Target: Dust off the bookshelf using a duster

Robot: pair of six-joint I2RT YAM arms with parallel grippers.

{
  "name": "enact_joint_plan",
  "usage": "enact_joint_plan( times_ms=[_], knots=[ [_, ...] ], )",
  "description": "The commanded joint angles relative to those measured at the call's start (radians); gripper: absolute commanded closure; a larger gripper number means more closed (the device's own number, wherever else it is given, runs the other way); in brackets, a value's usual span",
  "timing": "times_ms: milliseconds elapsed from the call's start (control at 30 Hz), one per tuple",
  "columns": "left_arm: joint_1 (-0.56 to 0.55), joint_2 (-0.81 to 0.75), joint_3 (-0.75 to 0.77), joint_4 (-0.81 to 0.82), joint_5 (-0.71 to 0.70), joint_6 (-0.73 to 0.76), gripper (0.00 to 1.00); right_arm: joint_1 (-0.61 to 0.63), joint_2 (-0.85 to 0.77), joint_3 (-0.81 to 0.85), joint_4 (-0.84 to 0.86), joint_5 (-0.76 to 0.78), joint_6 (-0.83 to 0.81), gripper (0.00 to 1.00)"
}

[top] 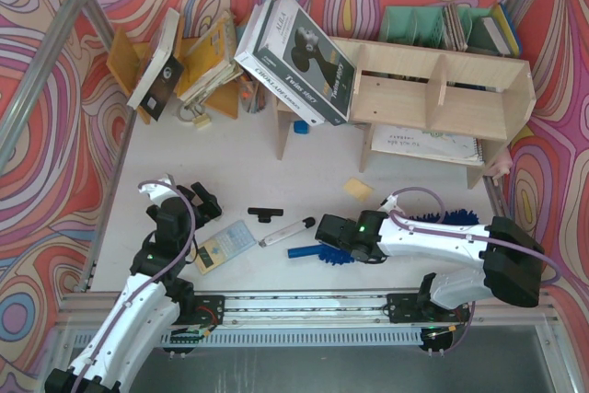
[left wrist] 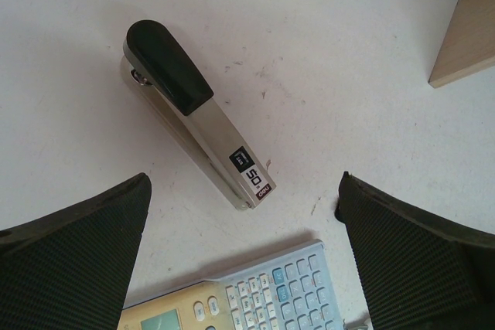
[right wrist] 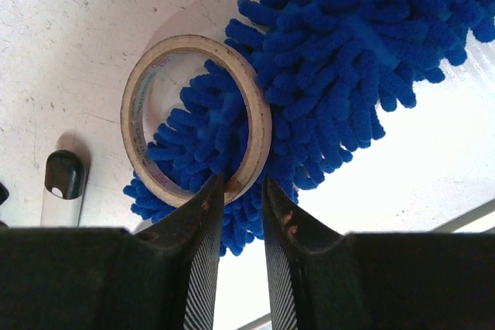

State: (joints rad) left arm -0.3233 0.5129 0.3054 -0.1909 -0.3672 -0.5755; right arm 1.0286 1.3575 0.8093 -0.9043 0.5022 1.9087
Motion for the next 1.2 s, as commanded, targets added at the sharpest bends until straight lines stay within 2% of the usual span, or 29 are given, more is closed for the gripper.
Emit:
enact_joint_plan(
  times_ms=[0, 100, 267, 567, 767, 933, 1167],
  knots=[
    [-0.005, 0.001, 0.001, 0.018, -0.001, 0.006, 0.02, 0.004, 0.011, 0.007, -0.049, 0.056, 0.013, 0.69],
    [-0.004, -0.005, 0.000, 0.016, -0.005, 0.006, 0.02, 0.004, 0.022, 0.004, -0.050, 0.057, 0.014, 0.68],
    [-0.004, -0.004, 0.000, 0.018, -0.001, 0.006, 0.02, 0.004, 0.038, -0.018, -0.031, 0.048, 0.022, 0.63],
    [-0.005, -0.006, 0.001, 0.013, -0.003, 0.006, 0.02, 0.004, 0.048, -0.021, -0.031, 0.053, 0.023, 0.65],
    [-0.003, -0.015, -0.003, 0.012, -0.004, 0.005, 0.02, 0.004, 0.049, -0.019, -0.040, 0.058, 0.032, 0.72],
    [-0.004, -0.024, -0.005, 0.012, -0.007, 0.004, 0.02, 0.004, 0.030, -0.009, -0.049, 0.072, 0.032, 0.82],
    [-0.005, -0.026, -0.006, 0.011, -0.009, 0.003, 0.02, 0.004, -0.004, -0.001, -0.042, 0.097, 0.024, 0.84]
  ],
)
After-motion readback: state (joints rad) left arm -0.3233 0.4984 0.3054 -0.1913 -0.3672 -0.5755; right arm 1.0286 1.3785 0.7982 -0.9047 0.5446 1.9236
